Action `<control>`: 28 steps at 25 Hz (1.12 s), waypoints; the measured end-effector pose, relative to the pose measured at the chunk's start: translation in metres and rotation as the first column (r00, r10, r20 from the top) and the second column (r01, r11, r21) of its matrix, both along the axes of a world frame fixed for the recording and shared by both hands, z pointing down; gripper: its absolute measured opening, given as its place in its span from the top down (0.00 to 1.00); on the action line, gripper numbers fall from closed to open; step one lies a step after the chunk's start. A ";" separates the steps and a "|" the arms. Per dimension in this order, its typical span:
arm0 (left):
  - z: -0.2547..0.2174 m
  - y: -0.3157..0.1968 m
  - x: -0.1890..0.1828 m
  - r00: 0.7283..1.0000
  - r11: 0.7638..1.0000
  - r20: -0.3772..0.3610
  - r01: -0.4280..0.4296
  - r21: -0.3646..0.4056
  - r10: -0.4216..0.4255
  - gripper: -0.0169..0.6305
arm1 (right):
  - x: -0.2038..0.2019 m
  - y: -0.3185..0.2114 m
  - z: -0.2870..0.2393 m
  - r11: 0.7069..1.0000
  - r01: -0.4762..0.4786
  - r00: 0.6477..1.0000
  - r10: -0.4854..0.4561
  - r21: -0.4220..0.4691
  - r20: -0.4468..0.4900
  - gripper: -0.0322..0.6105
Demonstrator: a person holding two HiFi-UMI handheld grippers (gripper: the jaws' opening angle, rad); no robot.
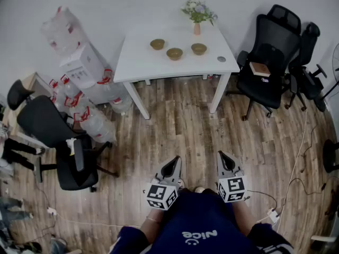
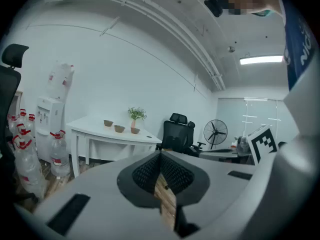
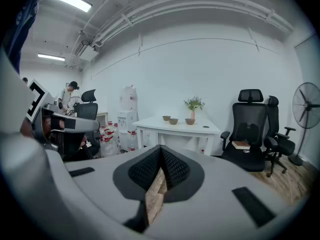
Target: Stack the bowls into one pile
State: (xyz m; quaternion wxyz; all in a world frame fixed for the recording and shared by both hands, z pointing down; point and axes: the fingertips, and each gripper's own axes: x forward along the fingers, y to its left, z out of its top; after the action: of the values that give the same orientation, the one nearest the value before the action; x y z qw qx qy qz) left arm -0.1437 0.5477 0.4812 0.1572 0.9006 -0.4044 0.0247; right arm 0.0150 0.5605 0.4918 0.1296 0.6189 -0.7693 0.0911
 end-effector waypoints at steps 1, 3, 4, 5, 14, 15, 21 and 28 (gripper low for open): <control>0.000 0.000 -0.001 1.000 1.000 0.001 -0.001 0.002 0.001 0.95 | 0.002 0.003 0.002 1.000 -0.006 1.000 0.006 -0.003 0.000 0.92; 0.000 0.000 -0.004 1.000 1.000 0.007 0.002 0.005 -0.002 0.95 | 0.004 0.007 0.005 1.000 -0.017 1.000 0.017 -0.009 0.001 0.92; -0.001 -0.001 -0.007 1.000 1.000 0.010 0.006 0.005 -0.006 0.95 | 0.004 0.008 0.006 1.000 -0.022 1.000 0.022 -0.011 0.001 0.92; -0.001 -0.003 -0.010 1.000 1.000 0.012 0.010 0.004 -0.010 0.95 | 0.004 0.008 0.006 1.000 -0.024 1.000 0.024 -0.012 0.001 0.92; 0.002 -0.018 -0.026 1.000 1.000 0.005 0.010 -0.004 -0.010 0.95 | -0.013 -0.008 -0.001 0.999 -0.047 0.999 0.047 0.027 0.020 0.92; 0.003 -0.021 -0.030 1.000 1.000 0.005 0.006 -0.006 -0.006 0.95 | -0.016 -0.010 -0.001 0.998 -0.049 0.999 0.048 0.029 0.020 0.92; 0.011 -0.034 -0.045 1.000 1.000 0.005 -0.023 -0.010 0.023 0.95 | -0.037 -0.017 0.004 0.997 -0.068 0.997 0.068 0.037 0.025 0.92; 0.018 -0.046 -0.059 1.000 0.999 0.009 -0.001 -0.034 0.001 0.95 | -0.050 -0.022 0.029 0.998 -0.052 0.997 0.054 -0.035 0.046 0.92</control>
State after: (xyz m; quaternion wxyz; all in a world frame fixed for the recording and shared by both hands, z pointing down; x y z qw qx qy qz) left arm -0.2031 0.5014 0.4992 0.1706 0.8979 -0.4043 0.0358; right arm -0.0352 0.5382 0.5207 0.1192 0.6345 -0.7539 0.1219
